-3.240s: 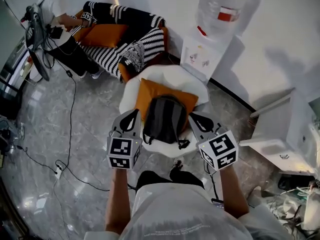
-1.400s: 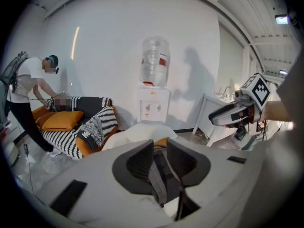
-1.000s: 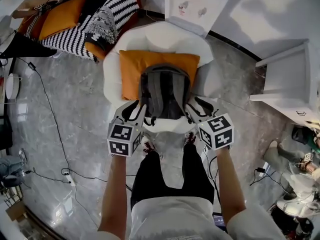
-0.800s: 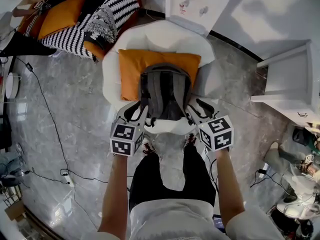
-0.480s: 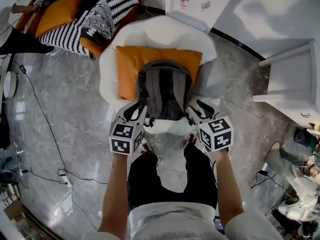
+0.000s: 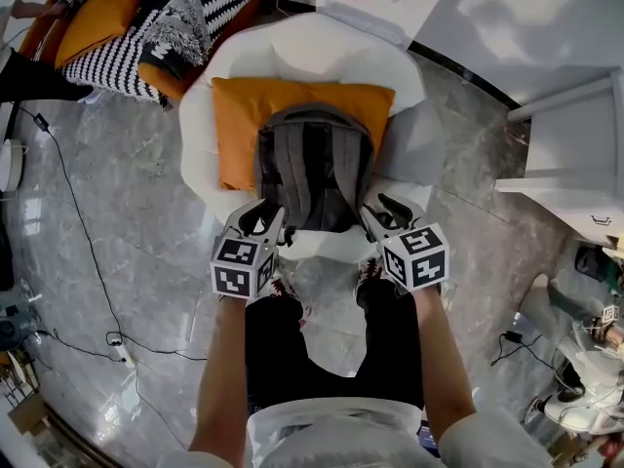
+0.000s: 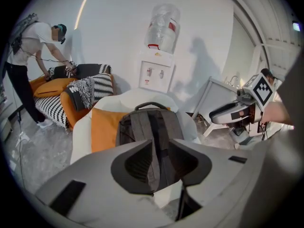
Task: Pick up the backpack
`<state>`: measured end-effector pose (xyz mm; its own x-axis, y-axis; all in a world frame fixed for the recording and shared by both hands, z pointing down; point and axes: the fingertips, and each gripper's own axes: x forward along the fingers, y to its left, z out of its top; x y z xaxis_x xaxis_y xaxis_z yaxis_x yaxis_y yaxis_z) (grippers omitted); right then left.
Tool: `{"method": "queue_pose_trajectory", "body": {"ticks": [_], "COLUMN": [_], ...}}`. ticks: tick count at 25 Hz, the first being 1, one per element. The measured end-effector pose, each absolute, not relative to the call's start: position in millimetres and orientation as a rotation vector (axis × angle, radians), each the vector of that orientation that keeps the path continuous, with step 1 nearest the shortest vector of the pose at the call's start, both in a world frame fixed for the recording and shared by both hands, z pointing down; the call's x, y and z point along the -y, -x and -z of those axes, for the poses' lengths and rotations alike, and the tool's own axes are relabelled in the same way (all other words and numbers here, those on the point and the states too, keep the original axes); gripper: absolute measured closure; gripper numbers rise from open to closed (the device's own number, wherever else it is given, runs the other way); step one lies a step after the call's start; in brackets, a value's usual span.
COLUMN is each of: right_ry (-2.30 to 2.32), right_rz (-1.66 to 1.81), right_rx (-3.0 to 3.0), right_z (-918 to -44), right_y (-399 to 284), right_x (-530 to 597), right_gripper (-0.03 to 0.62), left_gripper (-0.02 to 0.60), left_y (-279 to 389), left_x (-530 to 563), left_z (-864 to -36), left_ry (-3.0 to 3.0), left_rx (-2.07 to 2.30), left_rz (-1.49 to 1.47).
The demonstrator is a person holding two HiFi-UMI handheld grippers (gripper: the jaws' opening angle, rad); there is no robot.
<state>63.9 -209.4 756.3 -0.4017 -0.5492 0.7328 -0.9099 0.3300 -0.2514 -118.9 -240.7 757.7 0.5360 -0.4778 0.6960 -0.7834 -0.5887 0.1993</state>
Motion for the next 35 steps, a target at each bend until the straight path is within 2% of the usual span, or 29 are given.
{"method": "queue_pose_trajectory", "body": {"ticks": [2,16,24,35], "right_ry": [-1.250,-1.173,-1.160,-1.140], "right_rz": [-0.905,-0.939,-0.958,-0.974], "right_rx": [2.065,2.017,1.990,1.987], "right_z": [-770.2,-856.6,-909.0,-947.0], "right_y": [-62.1,-52.0,-47.7,-49.9], "right_x": [207.9,199.0,199.5,218.6], "right_gripper": [0.434,0.401,0.399,0.364], "left_gripper": [0.453,0.380,0.370,0.334], "left_y": [116.1,105.6,106.2,103.0], "left_x": [240.2,235.3,234.4,247.1], "left_z": [-771.4,-862.3,-908.2,-957.0], "left_ry": [-2.267,-2.211,-2.201,-2.181], "left_rx": [1.010,0.938,0.896,0.878], "left_rz": [-0.816,-0.806,-0.824,-0.883]}}
